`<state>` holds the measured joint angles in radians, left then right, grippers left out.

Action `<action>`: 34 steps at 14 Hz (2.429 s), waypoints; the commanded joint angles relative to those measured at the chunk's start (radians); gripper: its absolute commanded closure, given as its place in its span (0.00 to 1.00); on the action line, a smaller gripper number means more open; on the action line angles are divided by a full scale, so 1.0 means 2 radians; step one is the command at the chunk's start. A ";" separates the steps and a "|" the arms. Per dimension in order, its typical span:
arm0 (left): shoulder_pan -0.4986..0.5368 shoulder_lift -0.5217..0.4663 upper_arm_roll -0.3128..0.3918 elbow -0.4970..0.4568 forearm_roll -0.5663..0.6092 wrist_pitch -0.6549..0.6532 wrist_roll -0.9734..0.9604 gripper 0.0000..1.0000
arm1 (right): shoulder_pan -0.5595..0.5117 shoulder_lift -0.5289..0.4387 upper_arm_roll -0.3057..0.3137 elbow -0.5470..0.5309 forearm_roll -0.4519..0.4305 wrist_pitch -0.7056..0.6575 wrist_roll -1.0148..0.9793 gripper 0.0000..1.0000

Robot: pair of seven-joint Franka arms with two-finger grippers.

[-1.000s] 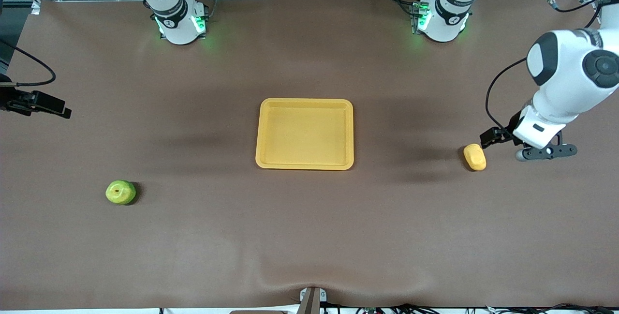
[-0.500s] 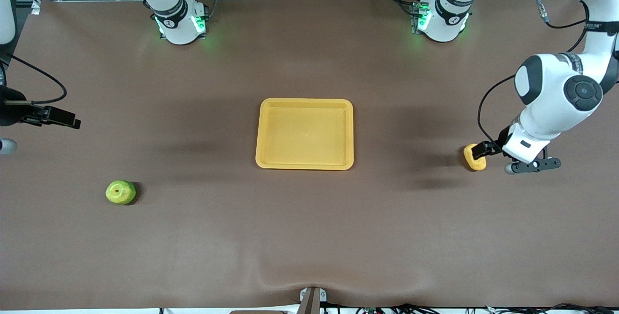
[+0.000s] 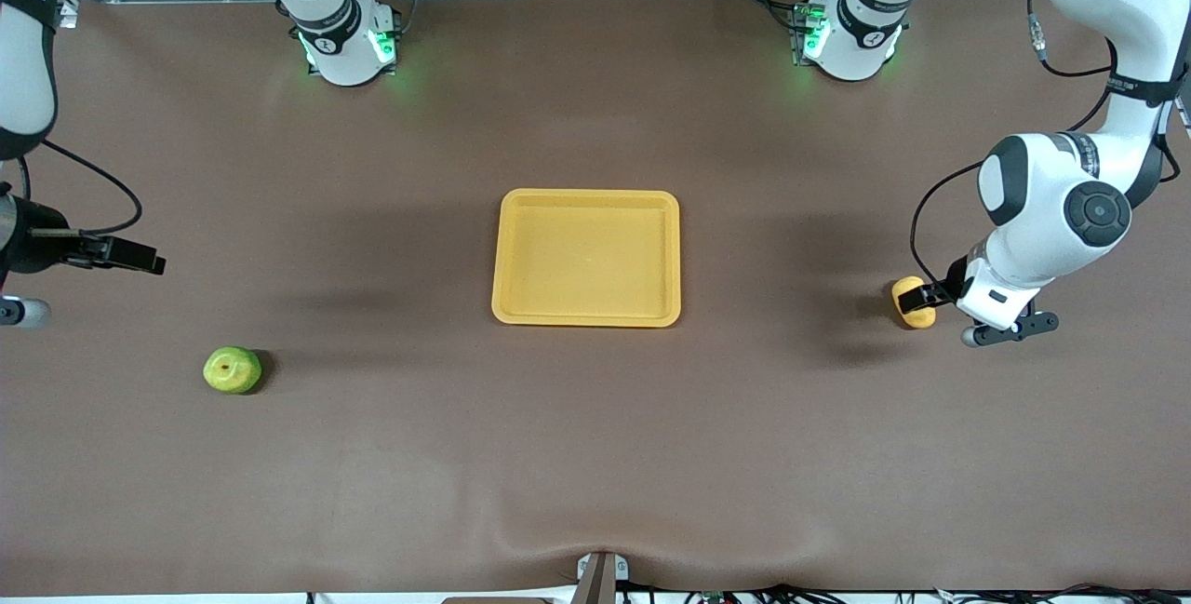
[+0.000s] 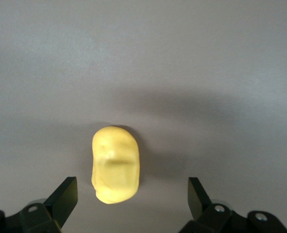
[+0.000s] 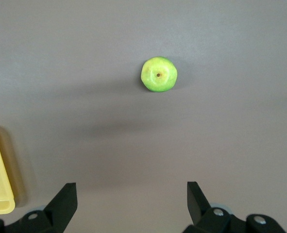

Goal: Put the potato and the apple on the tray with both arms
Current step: 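Move the left gripper down over the yellow potato while the right gripper starts reaching, then close the left gripper on the potato while the right gripper lowers onto the apple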

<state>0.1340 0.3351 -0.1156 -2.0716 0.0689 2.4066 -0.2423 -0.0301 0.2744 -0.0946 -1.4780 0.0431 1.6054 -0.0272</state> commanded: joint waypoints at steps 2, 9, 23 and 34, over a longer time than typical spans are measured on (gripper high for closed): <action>0.004 0.022 0.000 0.000 0.009 0.006 -0.012 0.00 | -0.006 0.019 0.005 0.004 -0.005 0.013 -0.009 0.00; 0.010 0.053 0.000 0.006 0.014 0.013 -0.012 0.00 | -0.006 0.057 0.005 0.003 -0.004 0.060 -0.009 0.00; 0.017 0.059 -0.004 0.007 0.023 0.028 -0.012 0.87 | -0.006 0.122 0.006 0.002 -0.002 0.123 -0.009 0.00; 0.013 0.016 -0.105 0.021 0.024 -0.046 -0.004 0.90 | -0.023 0.189 0.006 0.001 -0.001 0.199 -0.074 0.00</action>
<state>0.1550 0.3839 -0.2882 -2.0305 0.0948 2.3496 -0.2426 -0.0591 0.6315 -0.0948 -1.4825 0.0432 1.9778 -0.1387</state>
